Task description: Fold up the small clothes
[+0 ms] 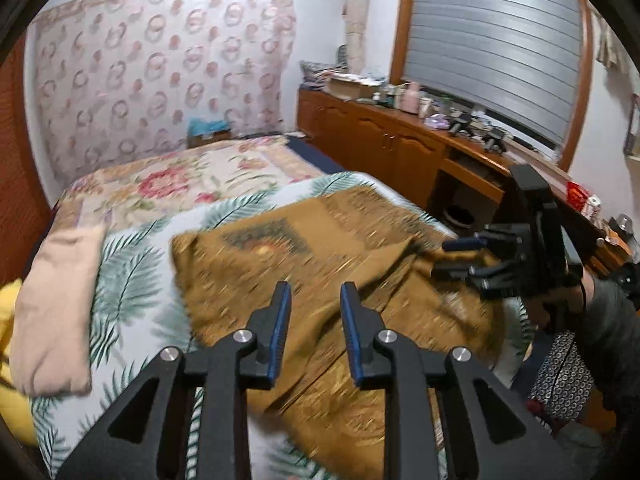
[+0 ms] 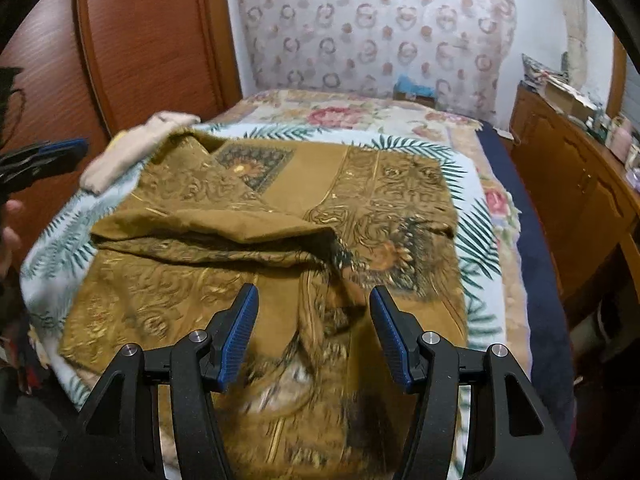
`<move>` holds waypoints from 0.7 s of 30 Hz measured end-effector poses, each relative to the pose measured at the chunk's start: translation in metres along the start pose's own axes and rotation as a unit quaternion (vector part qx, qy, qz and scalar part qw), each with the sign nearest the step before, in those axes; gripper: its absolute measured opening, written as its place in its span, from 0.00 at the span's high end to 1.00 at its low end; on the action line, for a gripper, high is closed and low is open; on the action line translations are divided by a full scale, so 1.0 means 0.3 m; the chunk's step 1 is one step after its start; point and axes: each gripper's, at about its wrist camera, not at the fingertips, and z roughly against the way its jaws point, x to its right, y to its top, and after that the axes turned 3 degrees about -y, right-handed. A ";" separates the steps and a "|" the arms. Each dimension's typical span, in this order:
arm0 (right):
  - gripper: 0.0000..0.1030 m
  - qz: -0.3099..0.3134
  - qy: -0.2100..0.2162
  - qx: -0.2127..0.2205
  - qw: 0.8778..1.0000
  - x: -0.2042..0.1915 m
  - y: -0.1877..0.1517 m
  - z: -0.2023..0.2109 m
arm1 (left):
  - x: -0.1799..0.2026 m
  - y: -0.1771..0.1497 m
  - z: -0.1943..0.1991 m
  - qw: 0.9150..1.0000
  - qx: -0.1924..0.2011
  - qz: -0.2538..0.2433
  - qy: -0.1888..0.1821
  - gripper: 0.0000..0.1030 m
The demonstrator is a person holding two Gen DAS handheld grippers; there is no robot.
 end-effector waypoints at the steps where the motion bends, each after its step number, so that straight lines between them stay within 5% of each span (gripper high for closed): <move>1: 0.42 0.003 -0.004 -0.007 1.000 0.001 0.009 -0.025 | -0.021 -0.026 0.002 1.000 -0.002 0.007 0.004 0.78; 6: 0.53 0.017 0.000 -0.024 1.000 0.004 0.029 -0.098 | -0.102 -0.148 0.005 0.999 -0.018 0.034 0.028 0.77; 10: 0.89 0.029 0.005 -0.022 0.999 -0.015 0.031 -0.107 | -0.149 -0.205 0.014 0.998 -0.021 0.051 0.040 0.77; 21: 0.97 0.005 0.022 0.094 0.995 -0.041 0.060 0.191 | -0.194 -0.217 0.057 0.996 0.000 0.069 0.052 0.76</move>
